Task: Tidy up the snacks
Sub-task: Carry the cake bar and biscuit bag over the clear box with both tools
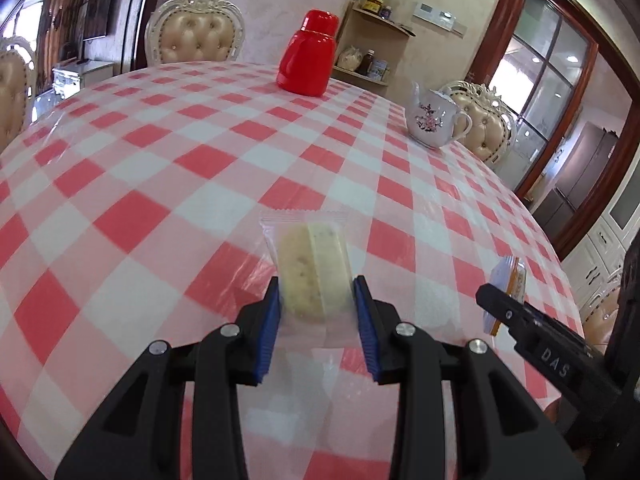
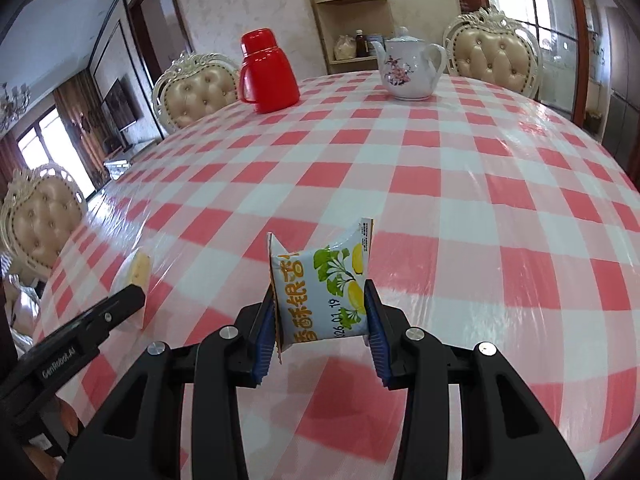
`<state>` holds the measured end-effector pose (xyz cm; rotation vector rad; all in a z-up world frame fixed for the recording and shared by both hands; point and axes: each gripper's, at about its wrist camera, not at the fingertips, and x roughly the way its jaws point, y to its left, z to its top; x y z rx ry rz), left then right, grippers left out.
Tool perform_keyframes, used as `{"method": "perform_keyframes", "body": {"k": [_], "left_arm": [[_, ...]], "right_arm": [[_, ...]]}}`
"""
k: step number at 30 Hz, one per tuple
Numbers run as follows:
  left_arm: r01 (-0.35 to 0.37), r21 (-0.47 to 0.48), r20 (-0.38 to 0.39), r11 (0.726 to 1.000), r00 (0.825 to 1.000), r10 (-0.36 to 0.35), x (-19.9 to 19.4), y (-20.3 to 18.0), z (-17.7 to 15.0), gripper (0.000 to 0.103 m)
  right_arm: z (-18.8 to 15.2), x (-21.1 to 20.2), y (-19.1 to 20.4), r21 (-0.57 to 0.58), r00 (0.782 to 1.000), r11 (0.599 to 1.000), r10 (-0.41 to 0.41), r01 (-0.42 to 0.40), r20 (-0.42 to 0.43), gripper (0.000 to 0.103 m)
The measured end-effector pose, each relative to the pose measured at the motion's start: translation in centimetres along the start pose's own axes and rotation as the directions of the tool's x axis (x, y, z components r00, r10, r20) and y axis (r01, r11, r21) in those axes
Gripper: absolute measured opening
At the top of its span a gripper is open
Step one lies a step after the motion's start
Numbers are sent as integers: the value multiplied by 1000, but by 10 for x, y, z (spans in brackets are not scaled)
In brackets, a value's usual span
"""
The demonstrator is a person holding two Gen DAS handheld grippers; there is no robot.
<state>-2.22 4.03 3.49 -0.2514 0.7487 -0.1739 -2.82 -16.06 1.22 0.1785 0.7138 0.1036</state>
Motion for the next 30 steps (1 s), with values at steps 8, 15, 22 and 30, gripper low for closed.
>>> {"method": "perform_keyframes", "body": {"k": [8, 15, 22, 30], "left_arm": [[8, 15, 43, 1000, 999, -8, -41, -2, -26, 36], [-13, 51, 62, 999, 998, 10, -72, -2, -44, 36], [-51, 70, 90, 996, 995, 44, -111, 14, -61, 36], [-103, 51, 118, 993, 988, 96, -166, 55, -86, 36]], "right_arm": [[-22, -22, 19, -47, 1000, 999, 21, -21, 8, 40], [-40, -41, 35, -81, 999, 996, 39, -38, 14, 40], [-55, -65, 58, -138, 997, 988, 69, -65, 26, 40], [-77, -103, 116, -262, 986, 953, 164, -150, 34, 40]]}}
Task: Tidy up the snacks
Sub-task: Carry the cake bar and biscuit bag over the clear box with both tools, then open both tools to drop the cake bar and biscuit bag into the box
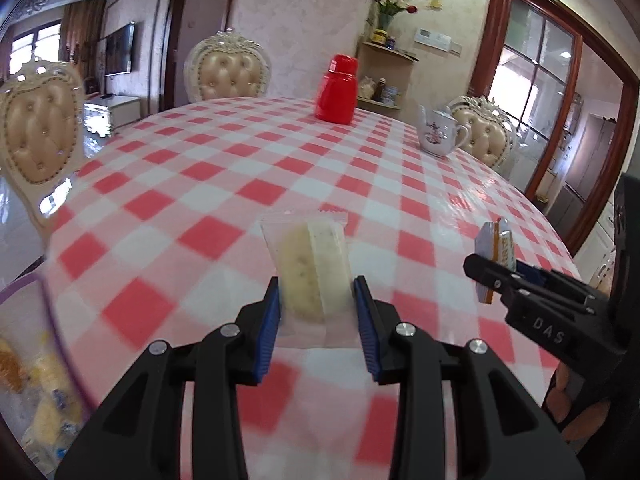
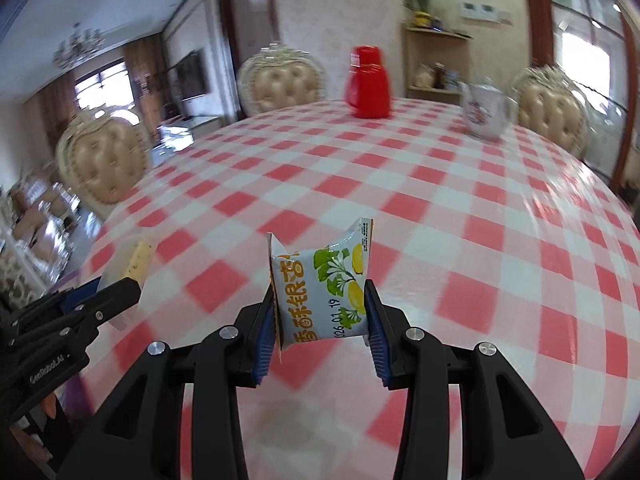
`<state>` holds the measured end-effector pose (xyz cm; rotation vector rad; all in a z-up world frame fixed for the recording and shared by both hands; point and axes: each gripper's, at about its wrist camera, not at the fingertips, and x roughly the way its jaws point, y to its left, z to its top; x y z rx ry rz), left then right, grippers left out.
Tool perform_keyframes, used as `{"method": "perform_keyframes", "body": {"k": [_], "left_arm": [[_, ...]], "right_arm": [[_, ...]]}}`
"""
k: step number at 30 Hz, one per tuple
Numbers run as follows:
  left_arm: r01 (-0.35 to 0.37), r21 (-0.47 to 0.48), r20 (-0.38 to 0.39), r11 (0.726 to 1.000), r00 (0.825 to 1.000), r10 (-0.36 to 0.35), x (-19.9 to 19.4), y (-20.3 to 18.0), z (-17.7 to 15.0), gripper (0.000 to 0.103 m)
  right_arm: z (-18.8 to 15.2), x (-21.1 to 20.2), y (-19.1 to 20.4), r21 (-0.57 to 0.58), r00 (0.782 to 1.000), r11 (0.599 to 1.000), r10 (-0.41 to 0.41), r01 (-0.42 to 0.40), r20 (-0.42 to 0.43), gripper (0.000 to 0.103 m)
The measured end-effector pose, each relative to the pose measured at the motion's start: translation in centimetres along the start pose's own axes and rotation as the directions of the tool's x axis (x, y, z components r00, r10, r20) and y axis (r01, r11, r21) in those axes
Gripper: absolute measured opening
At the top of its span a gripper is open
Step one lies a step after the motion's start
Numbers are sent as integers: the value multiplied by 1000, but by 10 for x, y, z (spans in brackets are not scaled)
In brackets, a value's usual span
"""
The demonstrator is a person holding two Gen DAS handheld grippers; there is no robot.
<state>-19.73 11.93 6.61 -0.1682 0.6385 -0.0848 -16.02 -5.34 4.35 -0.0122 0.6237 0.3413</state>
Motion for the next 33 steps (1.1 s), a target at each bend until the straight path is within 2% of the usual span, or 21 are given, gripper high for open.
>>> {"method": "perform_keyframes", "body": {"k": [4, 8, 15, 20, 23, 25, 26, 27, 29, 31, 32, 33], "left_arm": [[-48, -24, 24, 999, 999, 49, -35, 37, -11, 36], [-106, -42, 31, 993, 994, 108, -66, 79, -17, 36], [-189, 3, -24, 982, 982, 189, -105, 135, -32, 36], [-261, -79, -45, 962, 965, 258, -133, 193, -45, 36], [-291, -121, -17, 949, 957, 291, -141, 212, -44, 36], [-299, -148, 4, 943, 953, 303, -147, 219, -47, 37], [-310, -159, 11, 937, 949, 315, -148, 223, -49, 37], [-316, -159, 11, 935, 947, 322, -148, 227, -50, 40], [-321, -169, 16, 932, 944, 328, -150, 232, -53, 87], [-329, -201, 75, 923, 934, 349, -157, 237, -53, 99], [-343, -211, 92, 915, 925, 368, -162, 239, -53, 101], [-350, -217, 104, 911, 920, 378, -165, 240, -52, 101]], "right_arm": [[-3, -12, 47, -75, 995, 992, 100, -99, 6, 40], [-7, -20, 94, -149, 979, 968, 206, -203, 4, 40], [-30, -20, 183, -272, 928, 888, 356, -372, -106, 40], [-47, -12, 246, -345, 888, 819, 412, -459, -203, 40], [-58, -8, 274, -381, 871, 784, 427, -490, -242, 40], [-65, -5, 291, -398, 858, 761, 443, -513, -259, 44], [-68, -2, 296, -395, 851, 754, 449, -524, -272, 56], [-69, 0, 298, -391, 846, 751, 454, -532, -279, 67], [-70, 2, 299, -377, 842, 754, 461, -538, -278, 75], [-67, 7, 294, -356, 848, 771, 456, -528, -270, 80], [-65, 9, 292, -341, 850, 781, 455, -524, -264, 87], [-63, 9, 289, -321, 853, 792, 456, -519, -254, 87]]}}
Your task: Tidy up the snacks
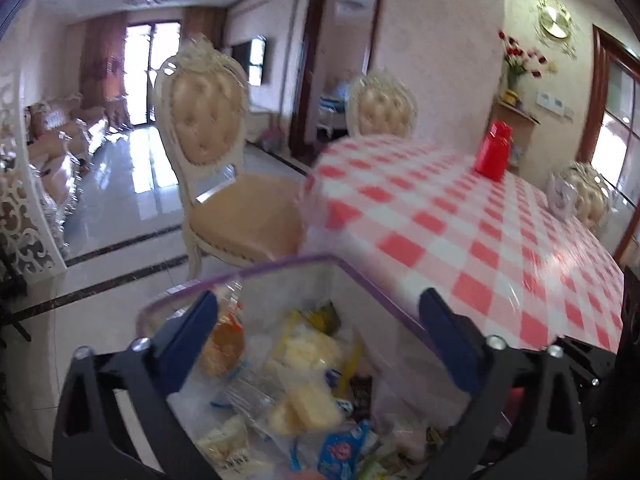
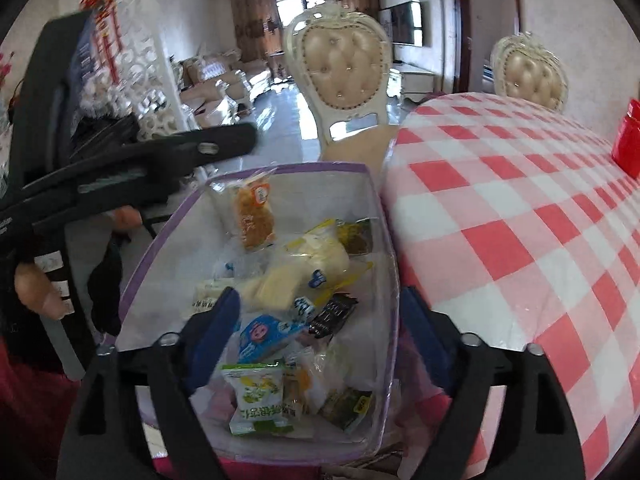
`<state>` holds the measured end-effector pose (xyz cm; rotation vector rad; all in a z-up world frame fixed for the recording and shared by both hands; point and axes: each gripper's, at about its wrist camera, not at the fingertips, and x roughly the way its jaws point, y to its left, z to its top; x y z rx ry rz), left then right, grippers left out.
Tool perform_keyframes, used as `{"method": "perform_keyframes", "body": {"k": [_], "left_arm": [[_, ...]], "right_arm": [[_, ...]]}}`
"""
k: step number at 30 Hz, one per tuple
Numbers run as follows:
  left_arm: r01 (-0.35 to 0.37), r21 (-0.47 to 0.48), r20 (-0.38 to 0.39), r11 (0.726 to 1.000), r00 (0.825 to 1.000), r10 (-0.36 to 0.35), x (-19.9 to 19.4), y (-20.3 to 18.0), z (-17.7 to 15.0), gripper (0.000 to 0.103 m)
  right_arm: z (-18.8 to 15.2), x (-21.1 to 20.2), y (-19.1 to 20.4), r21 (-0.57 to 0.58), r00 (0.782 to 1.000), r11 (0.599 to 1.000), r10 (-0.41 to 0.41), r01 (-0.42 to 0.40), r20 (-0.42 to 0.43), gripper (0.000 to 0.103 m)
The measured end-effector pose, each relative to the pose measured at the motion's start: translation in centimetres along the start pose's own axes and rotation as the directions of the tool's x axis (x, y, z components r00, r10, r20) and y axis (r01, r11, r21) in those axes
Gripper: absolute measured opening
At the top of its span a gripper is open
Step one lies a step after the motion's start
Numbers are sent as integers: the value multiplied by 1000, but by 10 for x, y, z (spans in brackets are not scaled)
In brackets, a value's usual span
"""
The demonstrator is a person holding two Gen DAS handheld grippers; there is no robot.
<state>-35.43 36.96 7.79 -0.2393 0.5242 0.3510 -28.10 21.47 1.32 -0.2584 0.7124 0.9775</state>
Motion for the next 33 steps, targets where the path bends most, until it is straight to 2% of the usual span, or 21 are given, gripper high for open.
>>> {"method": "perform_keyframes", "body": {"k": [4, 7, 12, 17, 33], "left_arm": [[-21, -9, 31, 1000, 999, 21, -9, 4, 4, 101], [-91, -24, -42, 996, 995, 90, -5, 4, 3, 101], [-88, -47, -164, 995, 983, 79, 9, 7, -2, 101], [-153, -63, -254, 986, 958, 132, 26, 11, -11, 101], [-154, -22, -315, 988, 939, 139, 44, 3, -21, 101]], "right_arm": [[4, 0, -4, 47, 1000, 999, 15, -14, -22, 87], [7, 2, 4, 20, 995, 999, 33, -32, -90, 87], [9, -6, 22, -70, 992, 997, -46, 38, -119, 87], [10, -9, 21, -61, 985, 995, -89, 81, -146, 87], [1, 6, 6, -29, 971, 990, -142, 139, -191, 87]]}}
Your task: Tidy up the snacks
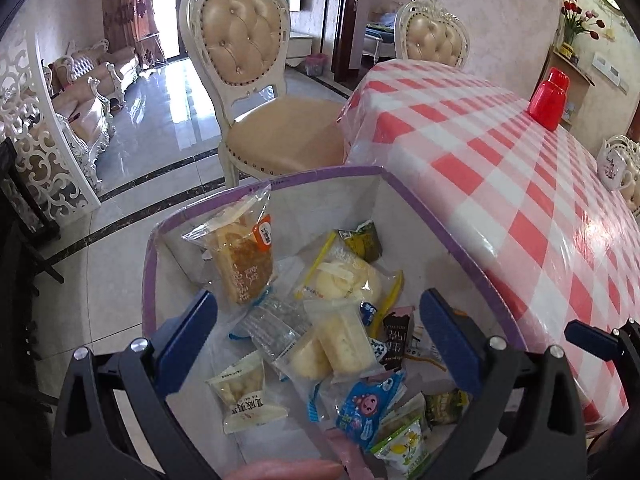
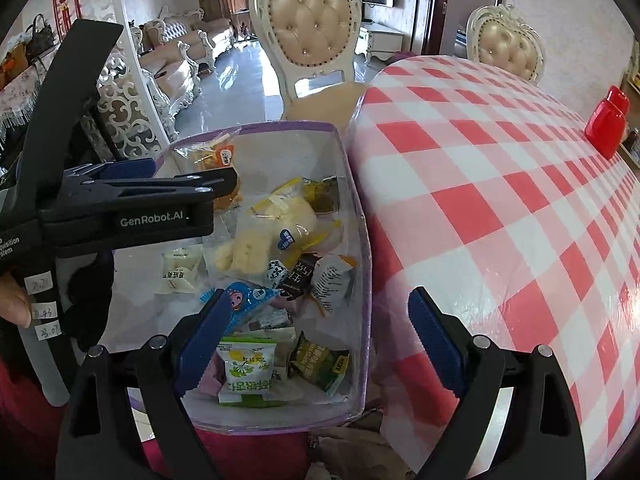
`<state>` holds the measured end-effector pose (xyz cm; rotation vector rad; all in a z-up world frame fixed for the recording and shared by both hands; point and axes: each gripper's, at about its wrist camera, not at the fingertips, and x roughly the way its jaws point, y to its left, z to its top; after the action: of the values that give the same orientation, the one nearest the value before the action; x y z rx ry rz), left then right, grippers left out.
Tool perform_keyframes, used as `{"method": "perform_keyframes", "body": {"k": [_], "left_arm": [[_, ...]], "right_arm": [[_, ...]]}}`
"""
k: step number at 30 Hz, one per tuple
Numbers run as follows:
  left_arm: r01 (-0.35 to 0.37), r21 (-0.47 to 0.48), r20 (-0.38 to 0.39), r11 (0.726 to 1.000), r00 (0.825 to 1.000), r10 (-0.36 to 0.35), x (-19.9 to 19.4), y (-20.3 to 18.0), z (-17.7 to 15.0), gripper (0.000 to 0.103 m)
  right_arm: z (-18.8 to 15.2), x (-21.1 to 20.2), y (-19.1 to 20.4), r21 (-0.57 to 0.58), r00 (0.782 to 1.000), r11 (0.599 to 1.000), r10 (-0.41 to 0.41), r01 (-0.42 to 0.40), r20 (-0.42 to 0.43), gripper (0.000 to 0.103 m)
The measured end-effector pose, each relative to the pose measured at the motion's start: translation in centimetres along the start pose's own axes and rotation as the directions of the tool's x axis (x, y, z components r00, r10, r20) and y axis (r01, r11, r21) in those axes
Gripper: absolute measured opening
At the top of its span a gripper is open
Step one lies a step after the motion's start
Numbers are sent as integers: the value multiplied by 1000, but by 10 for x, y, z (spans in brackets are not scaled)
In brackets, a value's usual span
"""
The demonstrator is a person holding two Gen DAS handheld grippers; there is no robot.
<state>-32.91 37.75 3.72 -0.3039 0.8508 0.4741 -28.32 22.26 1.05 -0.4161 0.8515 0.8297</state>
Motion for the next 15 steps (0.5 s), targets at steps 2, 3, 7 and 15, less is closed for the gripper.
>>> {"method": "perform_keyframes", "body": {"k": [2, 3, 7, 15], "left_arm": [[0, 1, -1, 1000, 1000, 0, 0, 0, 0, 101], [0, 0, 0, 1000, 1000, 0, 0, 0, 0, 101], [-1, 0, -2, 1000, 1000, 1, 1, 0, -1, 101], [0, 7, -8, 1000, 1000, 0, 5, -1, -3, 101]], "right_arm": [[-1, 1, 0, 1, 1000, 1000, 0, 0, -1, 87], [-1, 1, -1, 1, 1000, 1000, 0, 0, -3, 87], [-1, 1, -1, 2, 1000, 1000, 1, -1, -2, 87], [-3, 3, 0, 4, 1000, 1000, 1, -1, -6, 87]]}}
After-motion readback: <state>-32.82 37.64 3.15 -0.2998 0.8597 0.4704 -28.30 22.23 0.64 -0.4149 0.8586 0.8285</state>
